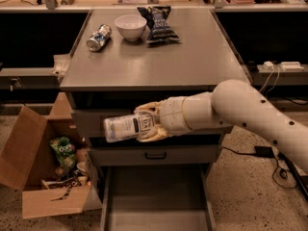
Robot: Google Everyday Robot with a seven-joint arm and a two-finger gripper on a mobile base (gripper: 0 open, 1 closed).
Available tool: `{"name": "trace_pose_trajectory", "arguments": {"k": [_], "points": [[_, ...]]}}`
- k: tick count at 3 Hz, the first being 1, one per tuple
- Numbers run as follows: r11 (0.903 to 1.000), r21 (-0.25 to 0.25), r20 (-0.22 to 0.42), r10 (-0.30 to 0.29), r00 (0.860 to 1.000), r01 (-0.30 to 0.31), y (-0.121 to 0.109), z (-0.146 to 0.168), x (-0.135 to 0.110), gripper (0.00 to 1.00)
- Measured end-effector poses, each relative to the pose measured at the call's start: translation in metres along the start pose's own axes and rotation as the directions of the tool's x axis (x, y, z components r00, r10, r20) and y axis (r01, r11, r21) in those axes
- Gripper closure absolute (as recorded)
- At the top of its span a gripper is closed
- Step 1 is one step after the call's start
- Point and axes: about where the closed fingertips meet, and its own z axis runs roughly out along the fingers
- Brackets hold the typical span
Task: Pick blue plastic bottle from bottom drawer and place on counter
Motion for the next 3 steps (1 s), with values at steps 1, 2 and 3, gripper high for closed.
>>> {"name": "trace_pose_trajectory", "arguments": {"k": [1,2,3], "points": [[0.9997,0.02,-0.022,-0.016,1.0,0.017,-0.013,-0.009,-0.003,1.0],[0.9979,0.063,-0.018,0.016,1.0,-0.014,-0.024,-0.011,0.001,1.0],[0.9983,0.055,0.02,0.018,1.0,-0.019,-0.075,-0.015,-0.012,1.0]]}}
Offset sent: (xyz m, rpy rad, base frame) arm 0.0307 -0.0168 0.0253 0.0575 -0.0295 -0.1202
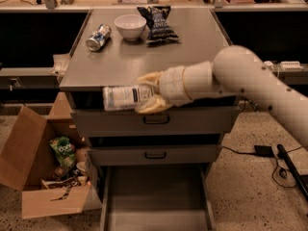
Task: Pick blue plastic bottle from bottom drawer and place on counter
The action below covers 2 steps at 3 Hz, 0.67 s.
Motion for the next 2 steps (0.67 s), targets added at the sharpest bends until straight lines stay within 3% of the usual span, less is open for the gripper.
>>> {"name": "trace_pose_trajectory", "arguments": {"k": [1,2], "points": [[0.9994,0.014,0.029,-0.033,0.999,0.033,-0.059,-0.01,-0.025,1.0],[0.9989,0.046,0.073,0.005,0.997,-0.008,-0.1,-0.009,-0.032,1.0]]}}
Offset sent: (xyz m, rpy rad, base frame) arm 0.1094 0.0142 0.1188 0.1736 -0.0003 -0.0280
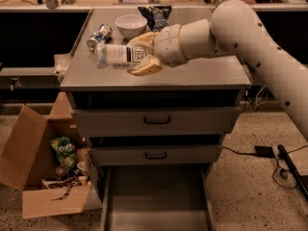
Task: Pick blue plastic bottle from bottom drawer and place on counter
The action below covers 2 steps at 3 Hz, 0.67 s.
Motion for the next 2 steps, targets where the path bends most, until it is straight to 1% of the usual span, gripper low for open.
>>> {"name": "trace_pose_trajectory", "arguments": {"k": [1,2], "points": [[0.9931,-0.001,0.024,0.117,0.993,-0.117,-0.04,0.027,0.012,1.0],[0.9797,-0.033,0.024,0.198,0.98,-0.198,-0.06,0.054,0.014,1.0]]}}
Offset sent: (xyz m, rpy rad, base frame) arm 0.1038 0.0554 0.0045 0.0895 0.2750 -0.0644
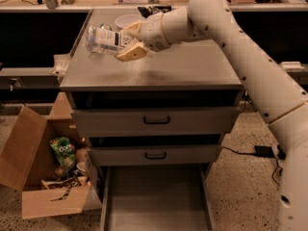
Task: Pick blue plastic bottle from bottom drawer and place on counter
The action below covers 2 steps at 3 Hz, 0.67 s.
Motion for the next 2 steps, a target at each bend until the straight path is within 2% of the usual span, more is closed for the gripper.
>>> {"name": "trace_pose_trajectory", "arguments": {"k": [1,2], "points": [[0.9952,-0.052,-0.029,0.081,0.996,-0.083,-0.015,0.032,-0.003,1.0],[0.9844,-0.102,-0.06,0.137,0.989,-0.143,-0.015,0.054,-0.005,1.0]]}}
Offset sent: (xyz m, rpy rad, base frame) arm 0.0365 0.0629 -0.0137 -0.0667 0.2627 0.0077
